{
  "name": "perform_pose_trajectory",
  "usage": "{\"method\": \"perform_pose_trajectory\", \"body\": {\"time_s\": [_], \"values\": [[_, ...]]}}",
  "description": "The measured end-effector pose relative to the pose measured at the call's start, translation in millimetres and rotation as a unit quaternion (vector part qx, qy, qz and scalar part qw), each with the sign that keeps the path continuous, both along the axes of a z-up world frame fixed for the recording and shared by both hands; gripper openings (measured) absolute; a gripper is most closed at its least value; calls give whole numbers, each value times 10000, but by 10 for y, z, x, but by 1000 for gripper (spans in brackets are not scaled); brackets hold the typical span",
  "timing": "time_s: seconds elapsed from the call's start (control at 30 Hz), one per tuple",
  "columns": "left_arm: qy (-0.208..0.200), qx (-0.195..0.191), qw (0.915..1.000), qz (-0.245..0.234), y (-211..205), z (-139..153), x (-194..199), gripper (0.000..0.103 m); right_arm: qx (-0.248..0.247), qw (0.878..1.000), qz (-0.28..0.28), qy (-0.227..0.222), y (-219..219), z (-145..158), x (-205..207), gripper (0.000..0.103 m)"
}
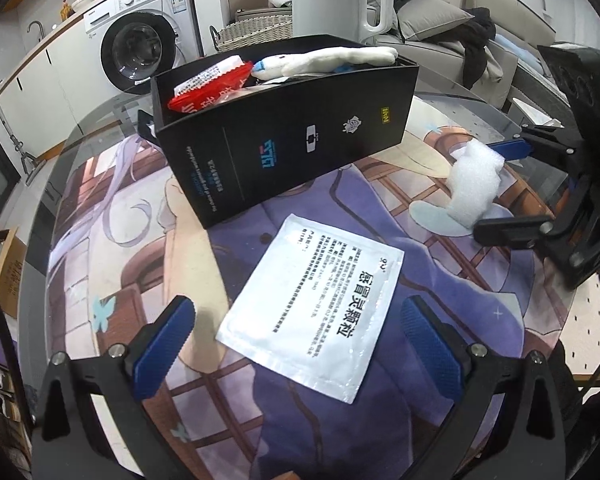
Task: Organize soft objects
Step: 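Reach the right tool to the white foam piece and grasp it, then lift the foam with the right tool while the left grasps the white printed sachet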
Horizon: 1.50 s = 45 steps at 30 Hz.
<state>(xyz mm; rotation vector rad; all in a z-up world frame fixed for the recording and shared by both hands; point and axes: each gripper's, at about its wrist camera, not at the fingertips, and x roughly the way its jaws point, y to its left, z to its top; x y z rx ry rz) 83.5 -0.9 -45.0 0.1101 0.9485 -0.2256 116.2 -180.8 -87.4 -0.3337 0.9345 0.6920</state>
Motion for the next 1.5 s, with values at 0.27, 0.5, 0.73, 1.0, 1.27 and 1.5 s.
{"method": "perform_pose_trajectory", "body": {"time_s": [0.27,0.5,0.73,1.0,1.27,1.5], "values": [[31,-171,9997,166,10,-27,29,103,0,9997,-217,-114,40,-14,22,102],[-65,-204,9996,192,4,-36,18,101,-89,9996,-205,-177,69,-27,8,102],[-246,-254,9993,-95,-59,21,-30,71,-53,9997,-177,-159,70,-27,-2,102],[-280,-389,9988,-139,-48,66,-41,46,-43,9997,-166,-154,62,-28,-4,102],[-288,-471,9984,-156,-30,85,-41,39,-34,9998,-154,-152,57,-28,-4,102],[-357,-653,9972,-83,17,138,-37,38,-32,9998,-149,-117,29,-18,7,102]]}}
